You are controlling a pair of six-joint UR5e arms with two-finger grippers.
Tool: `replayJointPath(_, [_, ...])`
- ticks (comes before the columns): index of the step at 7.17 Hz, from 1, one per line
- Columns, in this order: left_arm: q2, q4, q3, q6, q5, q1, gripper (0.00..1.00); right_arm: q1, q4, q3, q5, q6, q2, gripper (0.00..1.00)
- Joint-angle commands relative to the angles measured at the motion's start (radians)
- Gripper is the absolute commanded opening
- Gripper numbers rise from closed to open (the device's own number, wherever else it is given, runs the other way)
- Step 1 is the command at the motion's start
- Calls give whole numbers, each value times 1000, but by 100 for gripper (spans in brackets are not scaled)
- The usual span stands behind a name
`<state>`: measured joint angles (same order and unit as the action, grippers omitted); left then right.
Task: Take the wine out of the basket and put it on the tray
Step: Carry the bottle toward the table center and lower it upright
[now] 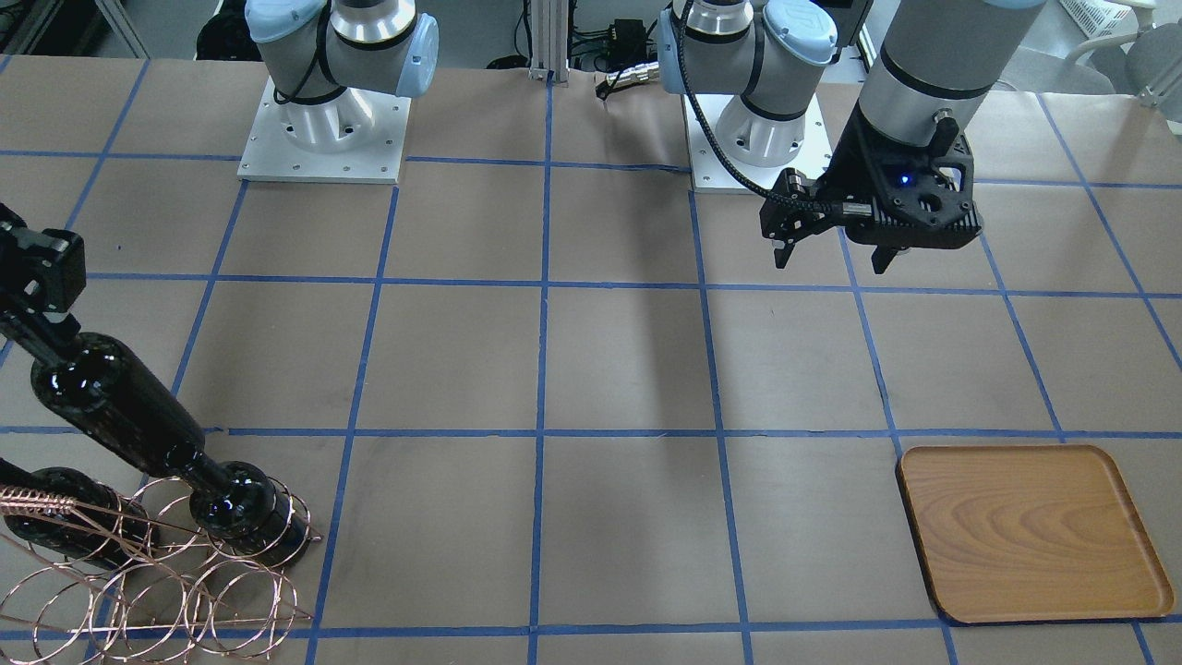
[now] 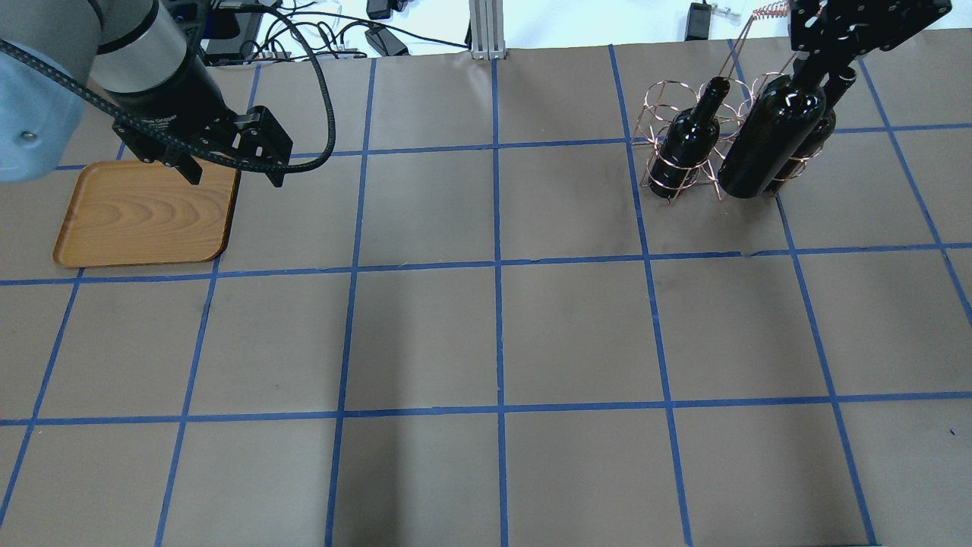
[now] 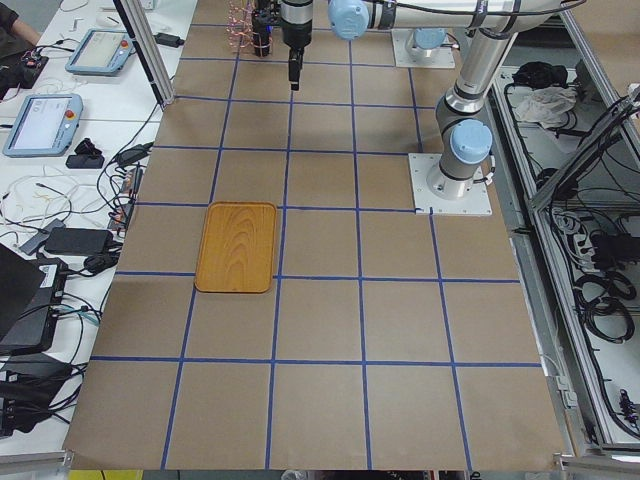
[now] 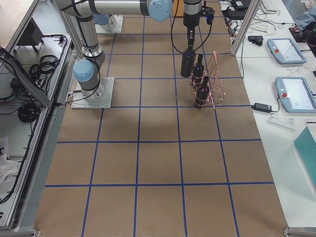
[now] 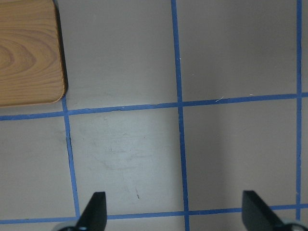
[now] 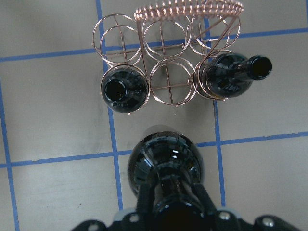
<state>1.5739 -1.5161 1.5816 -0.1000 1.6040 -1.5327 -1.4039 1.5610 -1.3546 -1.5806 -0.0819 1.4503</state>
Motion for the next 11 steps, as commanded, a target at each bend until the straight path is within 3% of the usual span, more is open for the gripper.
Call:
replayJointPath(1, [-5, 1, 0, 0, -1, 0, 100, -99, -19, -64, -32, 80, 2, 13])
replayJointPath(3, [-5, -1, 0, 6, -4, -1, 100, -229, 4, -118, -32, 234, 1, 12])
replayJointPath(8, [-8, -3, 0, 5, 0, 2, 100, -544, 71, -121, -35, 659, -60, 10])
replayJointPath(11, [-8, 2, 1, 0, 2, 38, 100, -616, 194, -107, -36, 789, -140, 10])
